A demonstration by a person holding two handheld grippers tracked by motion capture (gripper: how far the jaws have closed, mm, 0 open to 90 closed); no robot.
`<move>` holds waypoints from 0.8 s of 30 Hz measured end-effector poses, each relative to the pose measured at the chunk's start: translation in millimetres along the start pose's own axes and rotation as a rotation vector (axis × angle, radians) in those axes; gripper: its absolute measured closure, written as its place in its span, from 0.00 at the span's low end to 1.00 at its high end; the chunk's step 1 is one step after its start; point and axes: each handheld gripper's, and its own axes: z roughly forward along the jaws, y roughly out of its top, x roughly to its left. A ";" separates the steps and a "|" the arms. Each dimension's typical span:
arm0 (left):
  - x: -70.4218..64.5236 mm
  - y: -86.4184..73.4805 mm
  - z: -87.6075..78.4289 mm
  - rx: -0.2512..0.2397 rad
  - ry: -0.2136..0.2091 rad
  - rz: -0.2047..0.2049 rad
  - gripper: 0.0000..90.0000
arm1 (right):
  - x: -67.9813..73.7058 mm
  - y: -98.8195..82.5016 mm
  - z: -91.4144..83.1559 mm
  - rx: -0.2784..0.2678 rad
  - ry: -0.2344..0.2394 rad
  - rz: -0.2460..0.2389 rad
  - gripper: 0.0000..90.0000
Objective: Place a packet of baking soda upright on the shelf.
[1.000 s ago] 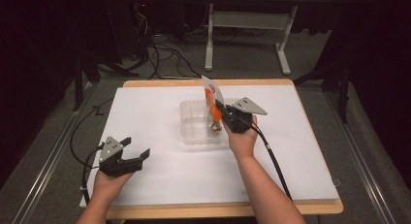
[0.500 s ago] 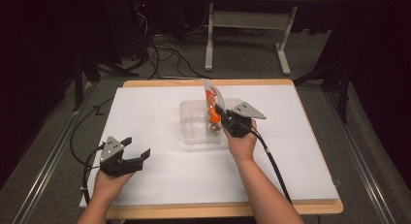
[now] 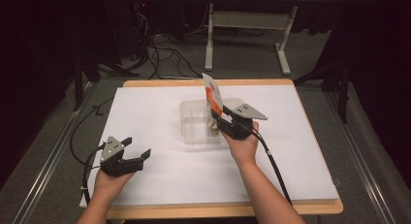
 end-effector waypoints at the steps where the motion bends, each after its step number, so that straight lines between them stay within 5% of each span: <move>1: -0.1 0.0 -0.1 0.000 0.000 0.000 0.19 | 0.6 -3.0 -0.4 0.010 0.000 0.002 0.67; 9: -0.2 -0.1 0.3 0.003 0.000 0.001 0.19 | 2.3 -33.7 -0.2 0.065 -0.004 0.019 0.86; 17: 0.0 0.0 0.6 0.003 0.001 0.001 0.19 | 6.6 -47.1 6.7 0.114 0.011 -0.017 0.99; 22: 0.3 -0.1 1.0 0.006 0.000 0.003 0.19 | 6.6 -51.5 5.1 0.097 0.008 0.002 0.96; 24: -0.1 0.0 1.1 0.004 -0.002 0.004 0.19 | 6.4 -48.6 3.3 0.083 0.004 0.011 0.86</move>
